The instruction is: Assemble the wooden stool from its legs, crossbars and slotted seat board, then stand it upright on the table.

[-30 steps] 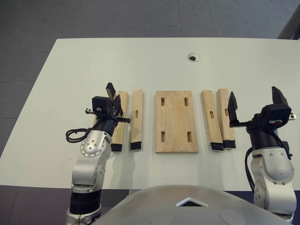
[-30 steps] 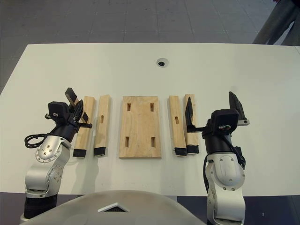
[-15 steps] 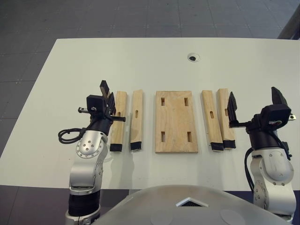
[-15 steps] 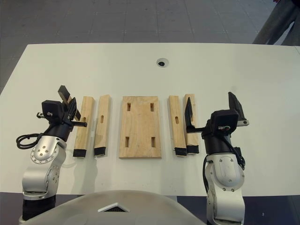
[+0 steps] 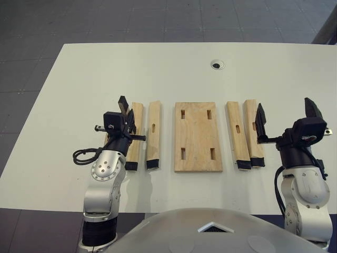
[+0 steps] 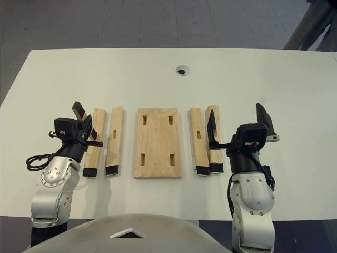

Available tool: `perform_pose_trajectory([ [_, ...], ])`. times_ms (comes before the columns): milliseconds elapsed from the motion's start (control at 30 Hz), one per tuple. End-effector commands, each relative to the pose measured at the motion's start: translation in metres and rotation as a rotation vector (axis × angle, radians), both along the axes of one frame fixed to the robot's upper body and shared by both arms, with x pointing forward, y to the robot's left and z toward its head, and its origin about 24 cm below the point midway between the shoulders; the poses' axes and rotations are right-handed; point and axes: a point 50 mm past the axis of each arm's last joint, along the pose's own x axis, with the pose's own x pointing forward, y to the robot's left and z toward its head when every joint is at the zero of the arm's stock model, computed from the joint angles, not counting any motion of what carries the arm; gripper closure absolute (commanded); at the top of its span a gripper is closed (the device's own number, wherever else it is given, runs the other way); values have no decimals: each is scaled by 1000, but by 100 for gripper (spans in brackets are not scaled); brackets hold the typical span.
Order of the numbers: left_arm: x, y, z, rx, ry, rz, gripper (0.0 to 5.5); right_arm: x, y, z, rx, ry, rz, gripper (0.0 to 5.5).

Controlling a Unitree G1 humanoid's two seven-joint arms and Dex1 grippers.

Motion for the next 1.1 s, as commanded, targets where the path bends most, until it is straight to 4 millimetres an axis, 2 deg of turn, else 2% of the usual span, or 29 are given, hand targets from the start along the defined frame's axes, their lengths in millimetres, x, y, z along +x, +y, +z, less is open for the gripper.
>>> perform_pose_trajectory([
  [33,0,2,-2,16,5,5,508,0,2,3,3,-14,4,0],
  [300,1,5,-10,49,-1,26,508,-2,2,4,4,-21,6,0],
  [467,2,3,-8,27,-20,19,508,-2,3,4,3,-22,8,0],
  [600,3,2,-15,-6,-10,28,508,-1,3,3,4,-21,11,0],
  [900,-21,-15,-43,-6,67,66,508,-2,4,5,6,-26,15,0],
  [1100,-35,-11,-61,40,142,52,508,-3,5,7,9,-32,15,0],
])
